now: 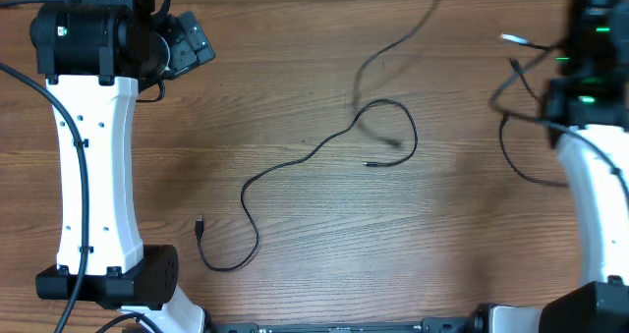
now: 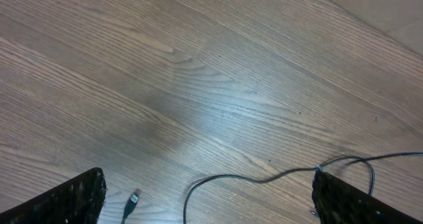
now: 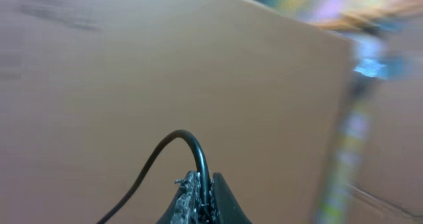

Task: Untangle cables

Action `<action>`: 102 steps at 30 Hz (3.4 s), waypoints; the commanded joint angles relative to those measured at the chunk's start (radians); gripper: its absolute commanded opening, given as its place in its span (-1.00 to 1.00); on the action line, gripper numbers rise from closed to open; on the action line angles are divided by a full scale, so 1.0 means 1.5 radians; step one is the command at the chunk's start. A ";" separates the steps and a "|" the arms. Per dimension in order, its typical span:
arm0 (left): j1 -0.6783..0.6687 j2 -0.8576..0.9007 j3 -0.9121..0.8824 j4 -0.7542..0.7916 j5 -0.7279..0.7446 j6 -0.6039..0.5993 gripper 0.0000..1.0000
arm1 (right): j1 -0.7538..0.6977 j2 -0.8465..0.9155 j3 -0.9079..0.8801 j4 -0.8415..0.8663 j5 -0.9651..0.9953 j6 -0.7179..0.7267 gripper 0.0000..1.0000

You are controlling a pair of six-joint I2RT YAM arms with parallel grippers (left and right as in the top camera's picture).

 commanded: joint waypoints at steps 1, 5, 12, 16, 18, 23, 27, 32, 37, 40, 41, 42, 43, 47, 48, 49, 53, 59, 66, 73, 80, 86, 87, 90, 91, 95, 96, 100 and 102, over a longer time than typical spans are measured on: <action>0.001 0.005 0.009 -0.001 0.004 -0.011 0.99 | -0.083 0.019 0.014 0.005 0.000 0.096 -0.92; 0.000 0.005 0.009 -0.001 0.004 -0.011 0.99 | -0.160 0.059 0.014 -0.003 -0.049 0.129 -0.92; 0.001 0.005 0.009 -0.001 0.004 -0.011 0.99 | -0.195 0.172 0.014 -0.001 -0.060 0.128 -0.92; 0.001 0.005 0.009 -0.001 0.004 -0.011 0.99 | -0.195 0.235 0.014 0.017 -0.060 0.129 -0.92; 0.001 0.005 0.009 -0.001 0.004 -0.011 0.99 | -0.195 0.259 0.014 0.027 -0.060 0.129 -0.92; 0.001 0.005 0.009 -0.001 0.004 -0.011 1.00 | -0.195 0.298 0.014 0.039 -0.065 0.131 -0.92; 0.001 0.005 0.009 -0.001 0.004 -0.011 0.99 | -0.195 0.330 0.014 0.101 -0.066 0.131 -0.92; 0.001 0.005 0.009 -0.001 0.004 -0.011 0.99 | -0.210 0.374 0.018 0.222 -0.065 0.131 -0.06; 0.001 0.005 0.009 -0.001 0.004 -0.011 0.99 | -0.233 0.389 0.042 0.224 -0.065 0.138 -0.04; 0.001 0.005 0.009 -0.001 0.004 -0.011 0.99 | -0.246 0.389 0.047 0.203 -0.065 0.144 -0.02; 0.001 0.005 0.009 -0.001 0.004 -0.011 0.99 | -0.250 0.389 0.047 0.194 -0.065 0.144 0.02; 0.001 0.005 0.009 -0.001 0.004 -0.011 0.99 | -0.252 0.389 0.047 0.185 -0.065 0.144 0.05; 0.001 0.005 0.009 -0.001 0.004 -0.011 0.99 | -0.253 0.389 0.047 0.177 -0.065 0.144 0.10; 0.001 0.005 0.009 -0.001 0.004 -0.011 0.99 | -0.253 0.388 0.047 0.144 -0.065 0.144 0.21; 0.001 0.005 0.009 -0.001 0.004 -0.011 1.00 | -0.253 0.388 0.047 0.134 -0.065 0.144 0.25; 0.001 0.005 0.009 -0.001 0.004 -0.011 0.99 | -0.252 0.388 0.047 0.122 -0.065 0.144 0.31; 0.001 0.005 0.009 -0.001 0.004 -0.011 0.99 | -0.252 0.388 0.047 0.016 -0.065 0.149 1.00; 0.001 0.005 0.009 -0.001 0.004 -0.011 0.99 | -0.253 0.388 0.047 -0.178 -0.065 0.148 1.00; 0.001 0.005 0.009 -0.001 0.004 -0.011 0.99 | -0.253 0.387 0.047 -0.271 -0.107 0.092 1.00; 0.001 0.005 0.009 -0.001 0.004 -0.011 0.99 | -0.268 0.348 0.047 -0.375 -0.289 0.035 1.00; 0.001 0.005 0.009 -0.001 0.004 -0.011 0.99 | -0.309 0.294 0.047 -0.513 -0.356 -0.043 1.00; 0.001 0.005 0.009 -0.001 0.004 -0.011 0.99 | -0.310 0.284 0.047 -0.653 -0.310 -0.257 1.00; 0.001 0.005 0.009 -0.001 0.004 -0.011 0.99 | -0.310 0.284 0.047 -0.674 -0.311 -0.292 1.00; 0.001 0.005 0.009 -0.001 0.004 -0.011 0.99 | -0.310 0.285 0.047 -0.726 -0.301 -0.385 1.00; 0.001 0.005 0.009 -0.001 0.004 -0.011 0.99 | -0.310 0.285 0.046 -0.731 -0.290 -0.399 1.00; 0.001 0.005 0.009 -0.001 0.004 -0.011 0.99 | -0.313 0.288 0.042 -0.720 -0.264 -0.399 0.97; 0.001 0.005 0.009 -0.001 0.004 -0.011 0.99 | -0.314 0.290 0.042 -0.718 -0.265 -0.399 0.97; 0.001 0.005 0.009 -0.001 0.004 -0.011 0.99 | -0.314 0.318 0.042 -0.721 -0.243 -0.402 0.99; 0.001 0.005 0.009 -0.001 0.004 -0.011 0.99 | -0.314 0.339 0.042 -0.727 -0.223 -0.402 0.97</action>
